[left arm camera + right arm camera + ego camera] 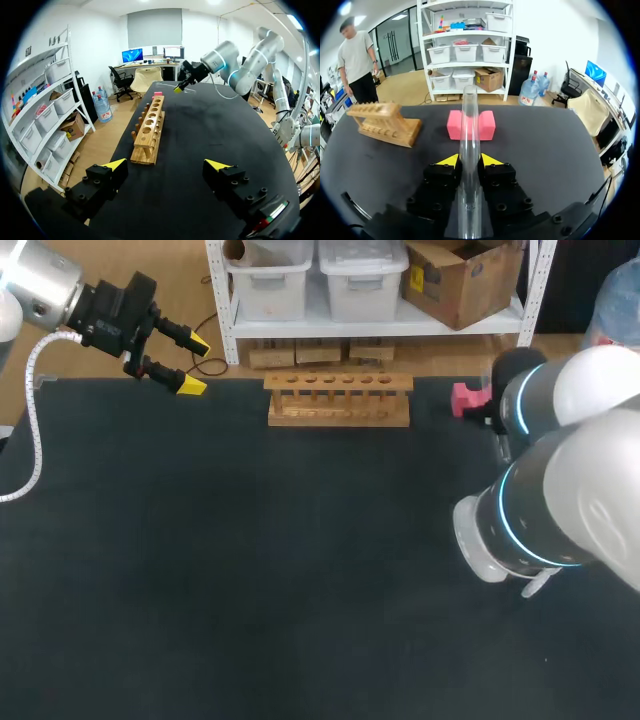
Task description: Grasp the test tube, adjust it, and insert it.
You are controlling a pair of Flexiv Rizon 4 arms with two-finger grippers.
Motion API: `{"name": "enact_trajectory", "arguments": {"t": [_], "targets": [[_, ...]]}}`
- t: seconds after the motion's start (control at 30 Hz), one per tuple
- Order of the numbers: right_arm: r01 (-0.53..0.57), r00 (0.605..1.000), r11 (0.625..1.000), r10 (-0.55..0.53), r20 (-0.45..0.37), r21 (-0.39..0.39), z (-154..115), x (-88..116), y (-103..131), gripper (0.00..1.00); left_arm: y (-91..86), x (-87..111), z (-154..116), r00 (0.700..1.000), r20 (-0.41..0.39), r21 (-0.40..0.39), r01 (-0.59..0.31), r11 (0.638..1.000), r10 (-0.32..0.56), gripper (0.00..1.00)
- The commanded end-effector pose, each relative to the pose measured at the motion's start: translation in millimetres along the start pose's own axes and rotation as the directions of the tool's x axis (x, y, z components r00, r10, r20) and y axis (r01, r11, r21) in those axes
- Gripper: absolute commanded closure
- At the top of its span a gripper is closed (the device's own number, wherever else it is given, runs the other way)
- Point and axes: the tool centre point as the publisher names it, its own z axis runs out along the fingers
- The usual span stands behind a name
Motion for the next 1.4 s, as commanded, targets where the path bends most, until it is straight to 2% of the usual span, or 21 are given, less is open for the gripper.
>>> {"name": "enact_trajectory", "arguments": {"t": [0.03,0.3,0.57,0.73,1.1,1.4], "targets": [[-0.006,1.0,1.0,0.006,-0.003,0.026,-36.7,-6.1,13.1,1.0,-0.3,0.4,0.4,1.0,0.0,-0.002,-0.001,1.0,0.001,0.0],[-0.028,0.999,0.999,0.027,0.029,0.017,-69.0,-18.0,47.2,1.0,-0.3,0.4,0.4,1.0,0.0,-0.002,-0.001,1.0,0.001,0.0],[-0.026,0.999,0.999,0.027,0.043,-0.023,-79.4,-19.7,97.1,1.0,-0.3,0.4,0.4,1.0,0.0,-0.002,-0.001,1.0,0.001,0.0],[-0.031,0.999,0.998,0.033,0.042,-0.049,-73.7,-19.7,124.9,1.0,-0.3,0.4,0.4,1.0,0.0,-0.002,-0.001,1.0,0.001,0.0],[-0.013,1.0,0.996,0.015,0.027,-0.086,-59.4,-20.4,170.5,1.0,-0.3,0.4,0.4,1.0,0.0,-0.002,-0.001,1.0,0.001,0.0],[-0.003,1.0,0.996,0.004,0.007,-0.085,-42.0,-15.1,192.8,1.0,-0.3,0.4,0.4,1.0,0.0,-0.002,-0.001,1.0,0.001,0.0]]}}
